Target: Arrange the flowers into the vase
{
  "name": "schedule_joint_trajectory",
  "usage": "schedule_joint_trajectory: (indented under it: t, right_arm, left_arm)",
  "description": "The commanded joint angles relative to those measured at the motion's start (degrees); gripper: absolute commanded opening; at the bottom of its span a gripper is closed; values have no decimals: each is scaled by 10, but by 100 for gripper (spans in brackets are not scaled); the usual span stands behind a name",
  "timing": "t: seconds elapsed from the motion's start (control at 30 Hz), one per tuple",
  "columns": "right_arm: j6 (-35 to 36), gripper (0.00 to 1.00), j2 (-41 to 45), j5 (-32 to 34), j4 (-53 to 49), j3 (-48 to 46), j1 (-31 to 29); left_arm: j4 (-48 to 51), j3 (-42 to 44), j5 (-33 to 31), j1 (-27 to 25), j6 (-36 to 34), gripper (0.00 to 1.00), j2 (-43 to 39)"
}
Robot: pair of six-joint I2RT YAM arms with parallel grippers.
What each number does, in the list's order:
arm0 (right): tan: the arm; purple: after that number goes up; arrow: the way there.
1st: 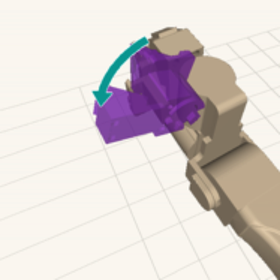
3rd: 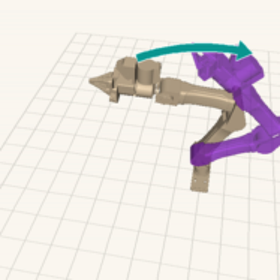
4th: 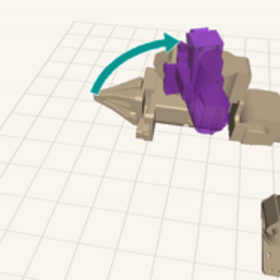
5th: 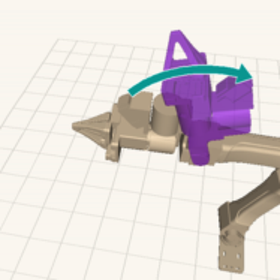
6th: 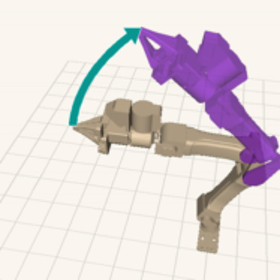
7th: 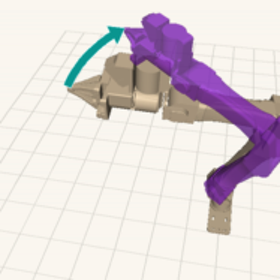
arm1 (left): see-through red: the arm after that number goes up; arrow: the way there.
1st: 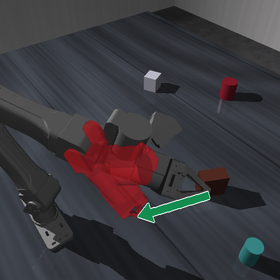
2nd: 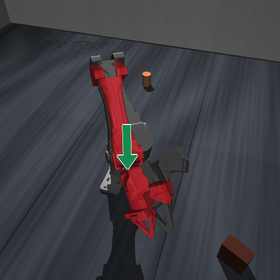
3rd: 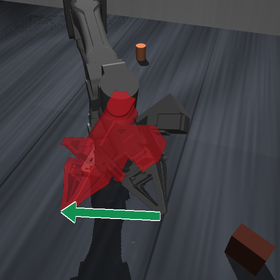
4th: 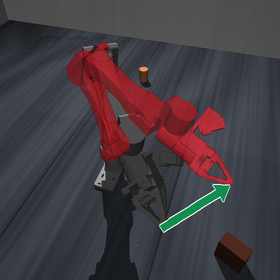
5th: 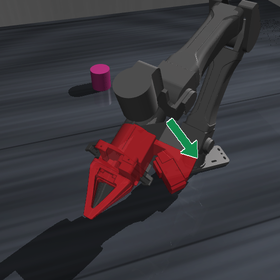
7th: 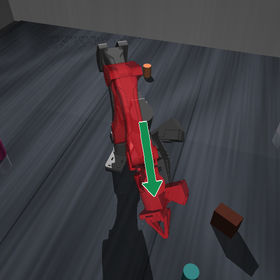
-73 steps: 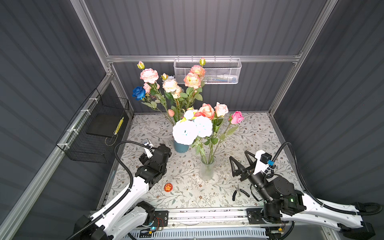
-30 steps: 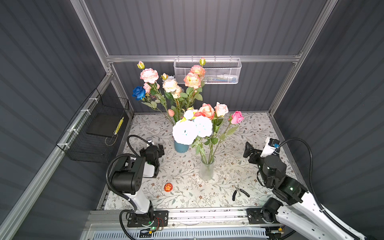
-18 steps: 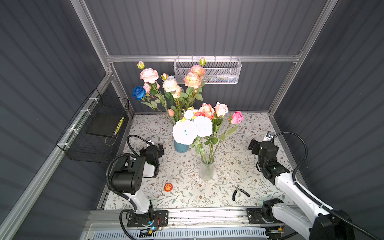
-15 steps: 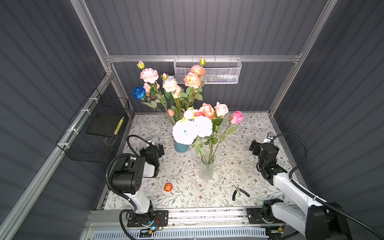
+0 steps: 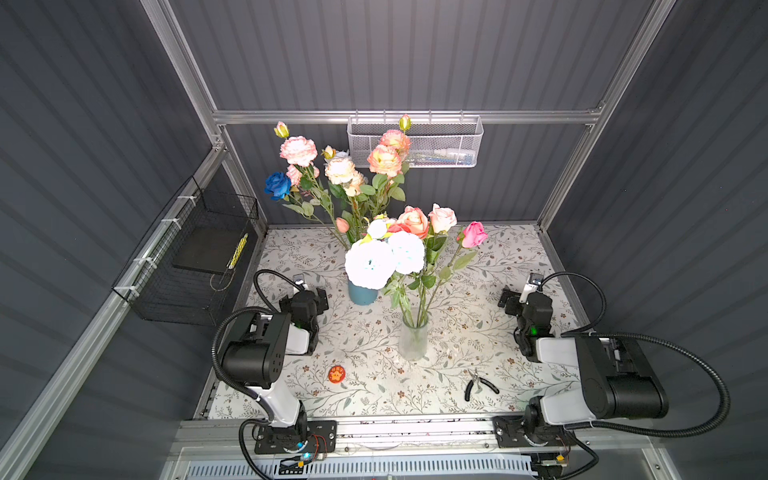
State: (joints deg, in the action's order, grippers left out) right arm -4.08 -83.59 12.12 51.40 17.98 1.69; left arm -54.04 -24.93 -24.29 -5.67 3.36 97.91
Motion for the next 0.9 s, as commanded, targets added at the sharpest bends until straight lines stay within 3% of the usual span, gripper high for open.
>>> schedule_joint_trajectory:
  t: [0.0,0.87]
  right_arm:
    - [-8,99,-4,-26,68,-3,4]
    - [-9,99,-1,-25,60,-1,4]
  left_arm:
    - [-10,-5,2,0,-6,100,4]
    - [-10,-6,2,0,-6,100,4]
